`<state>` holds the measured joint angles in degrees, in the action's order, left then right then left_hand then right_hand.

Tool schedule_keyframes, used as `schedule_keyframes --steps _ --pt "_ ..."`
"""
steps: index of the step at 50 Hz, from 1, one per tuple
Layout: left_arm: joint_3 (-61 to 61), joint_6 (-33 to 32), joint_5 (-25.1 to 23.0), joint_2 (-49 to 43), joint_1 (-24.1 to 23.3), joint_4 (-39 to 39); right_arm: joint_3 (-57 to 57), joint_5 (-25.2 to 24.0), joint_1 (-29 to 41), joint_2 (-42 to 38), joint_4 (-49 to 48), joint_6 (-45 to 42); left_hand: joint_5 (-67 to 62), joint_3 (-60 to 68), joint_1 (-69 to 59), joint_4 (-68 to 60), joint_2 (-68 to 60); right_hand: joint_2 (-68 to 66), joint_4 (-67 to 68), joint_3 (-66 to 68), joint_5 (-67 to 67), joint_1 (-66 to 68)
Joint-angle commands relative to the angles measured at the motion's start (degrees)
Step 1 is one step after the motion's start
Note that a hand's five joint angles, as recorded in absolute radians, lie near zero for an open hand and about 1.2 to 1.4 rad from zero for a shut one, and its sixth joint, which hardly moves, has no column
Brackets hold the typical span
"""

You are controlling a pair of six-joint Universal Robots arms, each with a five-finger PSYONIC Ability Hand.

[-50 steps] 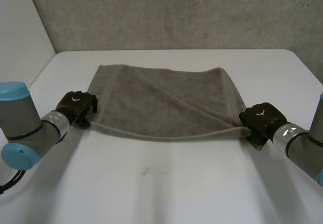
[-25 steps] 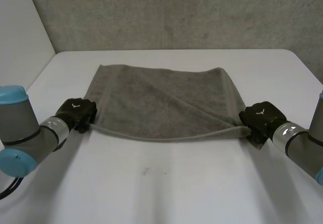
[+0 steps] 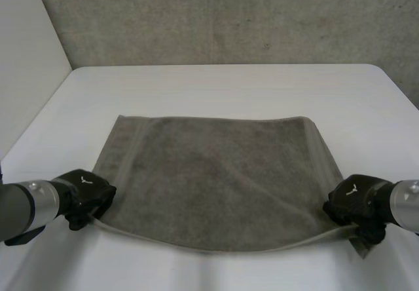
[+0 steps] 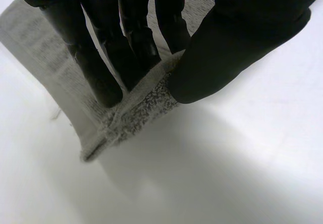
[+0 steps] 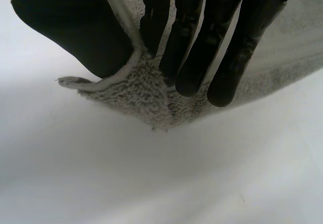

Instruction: Fold the laundry

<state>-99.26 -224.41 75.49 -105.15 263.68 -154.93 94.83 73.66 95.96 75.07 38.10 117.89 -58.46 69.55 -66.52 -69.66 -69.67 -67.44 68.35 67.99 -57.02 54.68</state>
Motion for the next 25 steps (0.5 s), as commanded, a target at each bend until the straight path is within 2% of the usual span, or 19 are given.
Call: schedule_keyframes --steps 1,6,7,9,10,12,15,16,17,18,19,20,21,22,23,24,25 --pt "-1.38 0.11 -0.17 1.97 -0.71 -9.78 -2.1 0.34 -0.69 0.25 -8.46 0.4 -11.54 10.45 -13.48 -10.34 -10.33 -12.56 11.65 12.01 -12.98 25.32" --pt "0.12 0.46 0.01 -1.99 -1.94 -17.52 -3.24 1.13 0.18 -1.85 -12.69 1.64 -11.54 10.45 -13.48 -10.34 -10.33 -12.56 11.65 12.01 -12.98 25.32" --pt "2.21 0.46 0.27 -4.86 -3.34 -20.21 -3.24 1.13 0.19 -1.86 -12.7 1.64 -11.54 10.45 -13.48 -10.34 -10.33 -12.56 11.65 12.01 -12.98 25.32" --pt "5.13 0.28 0.71 -7.88 -5.02 -22.53 -7.26 4.45 1.93 -6.84 -14.89 1.55 -11.54 10.45 -13.48 -10.34 -10.33 -12.56 11.65 12.01 -12.98 25.32" --pt "8.43 0.28 0.88 -10.84 -6.32 -24.53 -7.29 4.47 1.95 -6.87 -14.9 1.55 -11.54 10.45 -13.48 -10.34 -10.33 -12.56 11.65 12.01 -12.98 25.32" --pt "12.3 0.28 1.23 -13.65 -7.12 -26.11 -15.5 9.81 6.05 -12.55 -17.43 1.64 -11.54 10.45 -13.48 -10.34 -10.33 -12.56 11.65 12.01 -12.98 25.32" --pt "22.39 0.37 3.16 -18.4 -8.18 -28.4 -20.73 12.47 7.48 -15.04 -19.73 1.73 -11.54 10.45 -13.48 -10.34 -10.33 -12.56 11.65 12.01 -12.98 25.32" --pt "28.36 0.29 4.48 -20.34 -8.62 -29.72 -25.95 14.47 8.44 -16.96 -23.04 1.73 -11.54 10.45 -13.48 -10.34 -10.33 -12.56 11.65 12.01 -12.98 25.32" --pt "28.42 0.28 4.49 -20.36 -8.62 -29.73 -30.97 15.62 9.32 -18.37 -27.16 1.64 -11.54 10.45 -13.48 -10.34 -10.33 -12.56 11.65 12.01 -12.98 25.32" --pt "35.21 0.63 5.27 -21.75 -9.41 -31.3 -31.02 15.63 9.33 -18.38 -27.2 1.64 -11.54 10.45 -13.48 -10.34 -10.33 -12.56 11.65 12.01 -12.98 25.32" --pt "35.27 0.64 5.28 -21.77 -9.41 -31.31 -35.89 16.07 9.59 -19.25 -32.25 1.56 -11.54 10.45 -13.48 -10.34 -10.33 -12.56 11.65 12.01 -12.98 25.32" --pt "41.89 1.07 5.72 -22.9 -10.55 -33.23 -40.2 16.07 9.77 -19.61 -38.3 1.9 -11.54 10.45 -13.48 -10.34 -10.33 -12.56 11.65 12.01 -12.98 25.32" --pt "48.04 2.38 6.07 -23.52 -11.17 -35.95 -40.24 16.07 9.77 -19.61 -38.37 1.91 -11.54 10.45 -13.48 -10.34 -10.33 -12.56 11.65 12.01 -12.98 25.32" --pt "48.11 2.39 6.07 -23.52 -11.17 -35.97 -43.46 15.99 10.29 -19.27 -45.41 2.43 -11.54 10.45 -13.48 -10.34 -10.33 -12.56 11.65 12.01 -12.98 25.32" --pt "52.98 4.66 5.99 -23.52 -11.52 -39.19 -45.06 15.9 11.25 -18.39 -52.88 2.26 -11.54 10.45 -13.48 -10.34 -10.33 -12.56 11.65 12.01 -12.98 25.32" --pt "56.68 7.55 6.33 -23.26 -11.61 -42.97 -45.08 15.9 11.26 -18.38 -52.95 2.26 -11.54 10.45 -13.48 -10.34 -10.33 -12.56 11.65 12.01 -12.98 25.32" --pt "56.72 7.58 6.34 -23.26 -11.61 -43.0 -45.08 15.46 12.48 -16.56 -60.79 2.26 -11.54 10.45 -13.48 -10.34 -10.33 -12.56 11.65 12.01 -12.98 25.32"
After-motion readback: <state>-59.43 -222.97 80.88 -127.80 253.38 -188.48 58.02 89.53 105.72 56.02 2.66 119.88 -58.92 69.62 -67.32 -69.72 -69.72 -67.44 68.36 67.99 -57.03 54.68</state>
